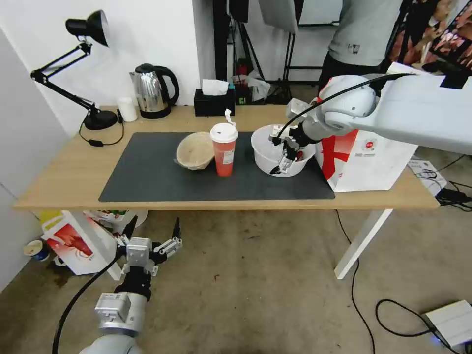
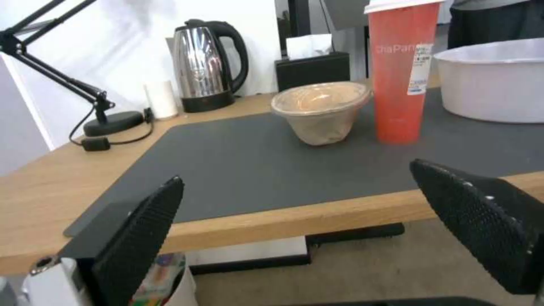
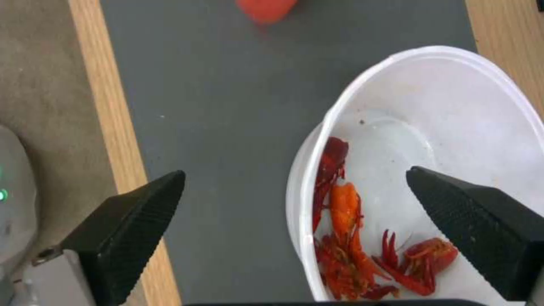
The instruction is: Pick up the trash from the table and place it into the takeout bag.
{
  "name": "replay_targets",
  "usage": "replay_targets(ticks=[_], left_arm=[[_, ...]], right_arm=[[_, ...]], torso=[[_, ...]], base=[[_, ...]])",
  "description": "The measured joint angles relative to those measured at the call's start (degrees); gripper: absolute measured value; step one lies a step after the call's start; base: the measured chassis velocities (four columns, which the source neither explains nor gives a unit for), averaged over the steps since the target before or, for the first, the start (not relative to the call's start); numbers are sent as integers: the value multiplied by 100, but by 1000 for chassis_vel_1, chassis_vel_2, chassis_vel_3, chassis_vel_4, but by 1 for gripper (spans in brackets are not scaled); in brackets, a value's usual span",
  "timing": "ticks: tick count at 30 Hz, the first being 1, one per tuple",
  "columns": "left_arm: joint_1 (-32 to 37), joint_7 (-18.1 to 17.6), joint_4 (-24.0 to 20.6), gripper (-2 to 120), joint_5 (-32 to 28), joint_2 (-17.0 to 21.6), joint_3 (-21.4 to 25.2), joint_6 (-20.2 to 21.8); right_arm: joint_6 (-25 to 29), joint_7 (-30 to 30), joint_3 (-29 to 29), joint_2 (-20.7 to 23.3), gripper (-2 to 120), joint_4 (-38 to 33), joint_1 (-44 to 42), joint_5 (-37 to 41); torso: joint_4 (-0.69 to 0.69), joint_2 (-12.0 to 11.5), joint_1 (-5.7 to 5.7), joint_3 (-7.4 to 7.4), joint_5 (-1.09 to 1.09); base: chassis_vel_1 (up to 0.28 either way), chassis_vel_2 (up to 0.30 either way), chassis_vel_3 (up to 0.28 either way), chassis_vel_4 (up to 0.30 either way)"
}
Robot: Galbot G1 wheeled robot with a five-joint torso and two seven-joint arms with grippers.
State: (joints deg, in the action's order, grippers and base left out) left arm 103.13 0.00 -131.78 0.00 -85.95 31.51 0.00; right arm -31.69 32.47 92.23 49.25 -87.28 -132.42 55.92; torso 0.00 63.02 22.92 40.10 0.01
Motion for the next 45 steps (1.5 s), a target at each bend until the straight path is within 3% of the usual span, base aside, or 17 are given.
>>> replay_targets(ticks=[45], left_arm=[[0,0,0,100,0,0,0,0]], right_arm=[[90,113,576,198,100,921,-970,-687]], torso=[[0,0,0,0,0]], base=[[0,0,0,0]])
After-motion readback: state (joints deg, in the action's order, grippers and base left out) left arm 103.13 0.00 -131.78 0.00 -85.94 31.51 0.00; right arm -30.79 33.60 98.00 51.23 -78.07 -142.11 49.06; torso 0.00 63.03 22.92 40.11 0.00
